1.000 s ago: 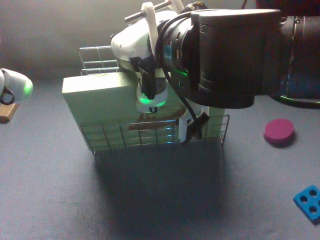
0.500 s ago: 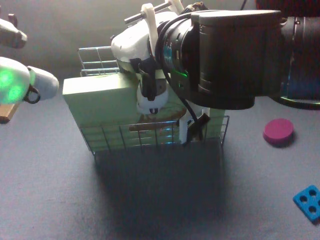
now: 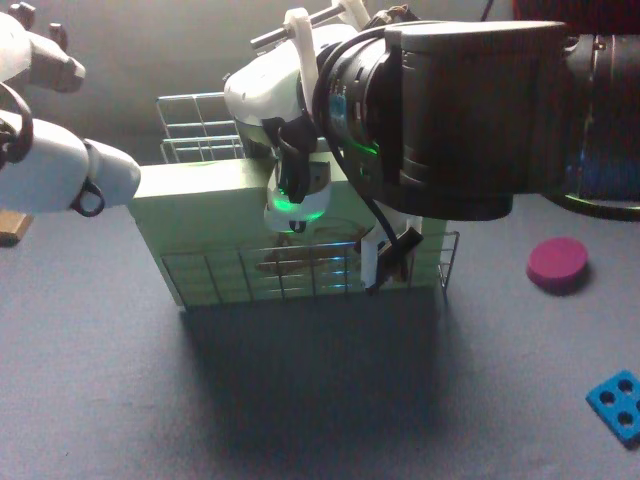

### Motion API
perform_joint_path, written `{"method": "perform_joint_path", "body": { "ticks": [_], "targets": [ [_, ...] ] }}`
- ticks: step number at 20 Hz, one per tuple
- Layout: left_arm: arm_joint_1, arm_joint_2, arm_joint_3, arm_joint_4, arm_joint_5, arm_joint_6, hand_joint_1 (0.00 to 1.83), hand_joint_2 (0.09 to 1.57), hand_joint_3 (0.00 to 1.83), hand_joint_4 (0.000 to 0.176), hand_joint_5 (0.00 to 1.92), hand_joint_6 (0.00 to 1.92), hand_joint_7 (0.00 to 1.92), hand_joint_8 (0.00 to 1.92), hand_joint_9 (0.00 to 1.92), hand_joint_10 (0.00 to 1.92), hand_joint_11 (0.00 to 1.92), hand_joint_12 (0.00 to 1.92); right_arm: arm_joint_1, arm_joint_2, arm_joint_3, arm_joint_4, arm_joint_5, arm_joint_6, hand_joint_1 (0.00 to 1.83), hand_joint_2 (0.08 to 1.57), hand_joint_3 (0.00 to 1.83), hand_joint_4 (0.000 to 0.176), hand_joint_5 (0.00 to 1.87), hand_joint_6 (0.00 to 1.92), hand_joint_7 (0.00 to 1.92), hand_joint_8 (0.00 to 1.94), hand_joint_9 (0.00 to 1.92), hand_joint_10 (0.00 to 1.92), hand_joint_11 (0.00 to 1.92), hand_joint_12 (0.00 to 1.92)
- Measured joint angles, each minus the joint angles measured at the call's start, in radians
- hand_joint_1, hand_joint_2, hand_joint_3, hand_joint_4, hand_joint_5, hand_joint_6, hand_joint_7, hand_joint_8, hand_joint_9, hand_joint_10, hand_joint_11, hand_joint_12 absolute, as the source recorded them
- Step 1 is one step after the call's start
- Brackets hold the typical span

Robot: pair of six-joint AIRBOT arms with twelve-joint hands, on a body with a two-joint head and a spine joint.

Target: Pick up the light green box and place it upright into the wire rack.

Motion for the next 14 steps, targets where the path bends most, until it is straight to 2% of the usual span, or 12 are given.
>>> {"method": "perform_joint_path", "body": {
  "ticks": [1, 4, 6, 7, 11, 12, 13, 14],
  "targets": [
    [0.0, -0.006, 0.0, 0.0, -0.001, 0.0, 0.14, 1.18, 0.0, 0.0, 0.28, 0.0, 0.24, 0.01, 0.2, 0.01, 0.0, 0.62, 0.0, 0.002, 0.0, 0.0, 0.0, 0.0, 0.94, 1.01, 0.0, 0.0, 0.75, 0.0, 0.79, 0.0, 0.71, 0.14, 0.35, 1.17],
    [0.0, -0.032, 0.0, 0.0, 0.002, 0.0, 0.15, 1.17, 0.0, 0.0, 0.27, 0.0, 0.24, 0.01, 0.2, 0.01, 0.0, 0.62, 0.001, 0.032, -0.037, 0.0, -0.002, 0.0, 0.93, 1.0, 0.0, 0.0, 0.73, 0.0, 0.78, 0.0, 0.7, 0.13, 0.34, 1.17],
    [0.0, -0.051, 0.002, 0.0, 0.002, 0.002, 0.1, 1.18, 0.0, 0.0, 0.27, 0.0, 0.24, 0.0, 0.21, 0.01, 0.0, 0.63, 0.016, 0.056, -0.066, 0.009, -0.005, 0.0, 0.9, 0.98, 0.0, 0.0, 0.7, 0.0, 0.75, 0.0, 0.67, 0.1, 0.3, 1.15],
    [-0.018, -0.064, 0.008, -0.014, 0.003, 0.003, 0.06, 1.2, 0.01, 0.0, 0.28, 0.0, 0.24, 0.0, 0.2, 0.0, 0.0, 0.62, 0.036, 0.077, -0.092, 0.005, -0.006, -0.001, 0.83, 0.92, 0.0, 0.0, 0.62, 0.0, 0.67, 0.0, 0.62, 0.04, 0.25, 1.11],
    [-0.018, -0.073, 0.01, 0.001, 0.021, -0.02, 0.0, 1.2, 0.0, 0.0, 0.27, 0.0, 0.21, 0.0, 0.2, 0.0, 0.0, 0.62, 0.087, 0.138, -0.151, -0.003, -0.015, -0.004, 0.77, 0.93, 0.0, 0.0, 0.55, 0.0, 0.63, 0.0, 0.58, 0.02, 0.18, 1.09],
    [0.006, -0.071, 0.007, 0.007, 0.021, -0.048, 0.0, 1.19, 0.0, 0.0, 0.27, 0.0, 0.21, 0.0, 0.2, 0.0, 0.0, 0.62, 0.096, 0.15, -0.161, 0.001, -0.018, -0.009, 0.76, 0.92, 0.0, 0.0, 0.55, 0.0, 0.63, 0.0, 0.58, 0.01, 0.18, 1.09],
    [0.045, -0.06, -0.005, 0.029, 0.011, -0.111, 0.01, 1.19, 0.0, 0.0, 0.28, 0.01, 0.22, 0.0, 0.2, 0.0, 0.0, 0.62, 0.103, 0.159, -0.172, 0.001, -0.023, -0.015, 0.75, 0.92, 0.0, 0.0, 0.57, 0.01, 0.63, 0.0, 0.57, 0.01, 0.18, 1.09],
    [0.117, -0.038, -0.034, 0.058, -0.012, -0.188, 0.01, 1.19, 0.0, 0.0, 0.28, 0.01, 0.22, 0.0, 0.2, 0.0, 0.0, 0.62, 0.116, 0.175, -0.187, 0.005, -0.026, -0.017, 0.74, 0.92, 0.0, 0.0, 0.58, 0.01, 0.63, 0.0, 0.58, 0.02, 0.18, 1.09]
  ]
}}
